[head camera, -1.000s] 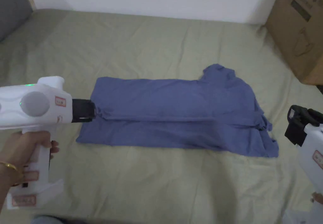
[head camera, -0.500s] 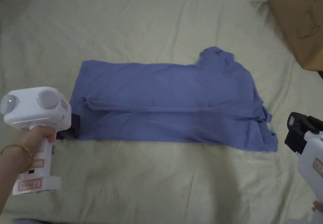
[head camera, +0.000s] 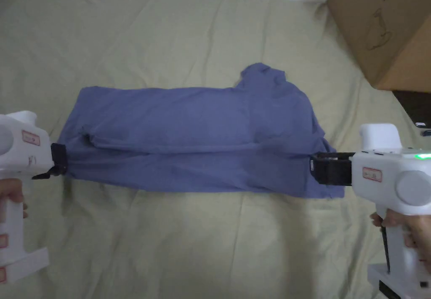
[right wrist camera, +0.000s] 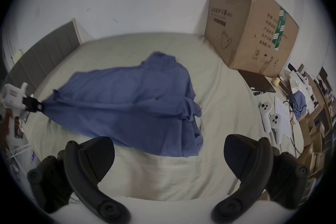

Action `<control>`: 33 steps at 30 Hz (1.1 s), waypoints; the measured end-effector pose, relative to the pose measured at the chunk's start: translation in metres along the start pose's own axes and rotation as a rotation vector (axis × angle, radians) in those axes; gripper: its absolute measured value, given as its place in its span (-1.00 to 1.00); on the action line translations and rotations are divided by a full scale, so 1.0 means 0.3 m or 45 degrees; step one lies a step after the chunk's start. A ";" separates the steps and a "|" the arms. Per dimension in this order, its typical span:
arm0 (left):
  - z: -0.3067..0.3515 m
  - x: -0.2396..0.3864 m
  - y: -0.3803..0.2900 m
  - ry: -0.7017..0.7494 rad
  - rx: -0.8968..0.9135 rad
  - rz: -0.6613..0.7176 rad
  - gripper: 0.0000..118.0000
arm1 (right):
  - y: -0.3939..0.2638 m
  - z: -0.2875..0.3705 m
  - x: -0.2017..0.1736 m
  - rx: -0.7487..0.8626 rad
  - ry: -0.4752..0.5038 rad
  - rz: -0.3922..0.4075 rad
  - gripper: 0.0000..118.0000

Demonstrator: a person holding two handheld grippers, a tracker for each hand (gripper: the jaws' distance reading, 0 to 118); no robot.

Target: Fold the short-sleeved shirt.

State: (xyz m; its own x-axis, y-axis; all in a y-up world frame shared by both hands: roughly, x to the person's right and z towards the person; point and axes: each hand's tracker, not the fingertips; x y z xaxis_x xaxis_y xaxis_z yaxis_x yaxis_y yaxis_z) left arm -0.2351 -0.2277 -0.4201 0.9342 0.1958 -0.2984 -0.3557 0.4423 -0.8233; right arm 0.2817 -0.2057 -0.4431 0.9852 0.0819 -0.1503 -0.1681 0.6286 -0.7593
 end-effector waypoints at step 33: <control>0.200 -0.166 -0.212 -0.133 -0.002 0.178 -0.94 | -0.163 0.184 0.208 -0.245 0.204 -0.272 -0.82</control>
State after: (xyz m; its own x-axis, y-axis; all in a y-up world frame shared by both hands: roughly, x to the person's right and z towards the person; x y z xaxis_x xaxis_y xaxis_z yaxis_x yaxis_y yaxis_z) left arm -0.2608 -0.2131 -0.3241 0.8675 0.3451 -0.3583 -0.4817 0.4030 -0.7782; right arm 0.3532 -0.1886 -0.3804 0.9838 -0.1684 -0.0609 0.0237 0.4597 -0.8877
